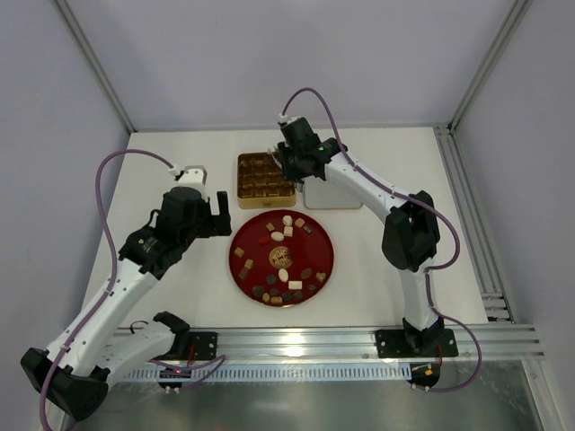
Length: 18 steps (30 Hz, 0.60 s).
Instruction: Pack the chocolate
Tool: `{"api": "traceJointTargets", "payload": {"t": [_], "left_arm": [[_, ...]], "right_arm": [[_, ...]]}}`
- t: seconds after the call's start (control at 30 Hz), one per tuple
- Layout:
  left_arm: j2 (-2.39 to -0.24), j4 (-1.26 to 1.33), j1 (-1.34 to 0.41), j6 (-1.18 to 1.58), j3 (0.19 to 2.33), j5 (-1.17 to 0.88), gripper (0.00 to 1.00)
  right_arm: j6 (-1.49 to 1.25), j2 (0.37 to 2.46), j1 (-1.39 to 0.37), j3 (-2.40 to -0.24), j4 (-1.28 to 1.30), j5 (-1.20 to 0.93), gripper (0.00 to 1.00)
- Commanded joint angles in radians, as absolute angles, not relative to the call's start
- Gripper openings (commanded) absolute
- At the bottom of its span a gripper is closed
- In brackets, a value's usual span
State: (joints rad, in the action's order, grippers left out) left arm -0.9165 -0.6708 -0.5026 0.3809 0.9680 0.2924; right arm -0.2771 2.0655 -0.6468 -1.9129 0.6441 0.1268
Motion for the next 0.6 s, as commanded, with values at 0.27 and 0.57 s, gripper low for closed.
{"api": "traceJointTargets", "payload": {"t": [0.27, 0.57], "left_arm": [[-0.916, -0.644, -0.502, 0.377, 0.968, 0.284, 1.0], [-0.916, -0.644, -0.502, 0.377, 0.971, 0.285, 1.0]], "right_arm": [[-0.259, 2.095, -0.646, -1.985, 0.604, 0.137, 0.4], [-0.253, 2.1, -0.646, -2.013, 0.618, 0.141, 0.44]]}}
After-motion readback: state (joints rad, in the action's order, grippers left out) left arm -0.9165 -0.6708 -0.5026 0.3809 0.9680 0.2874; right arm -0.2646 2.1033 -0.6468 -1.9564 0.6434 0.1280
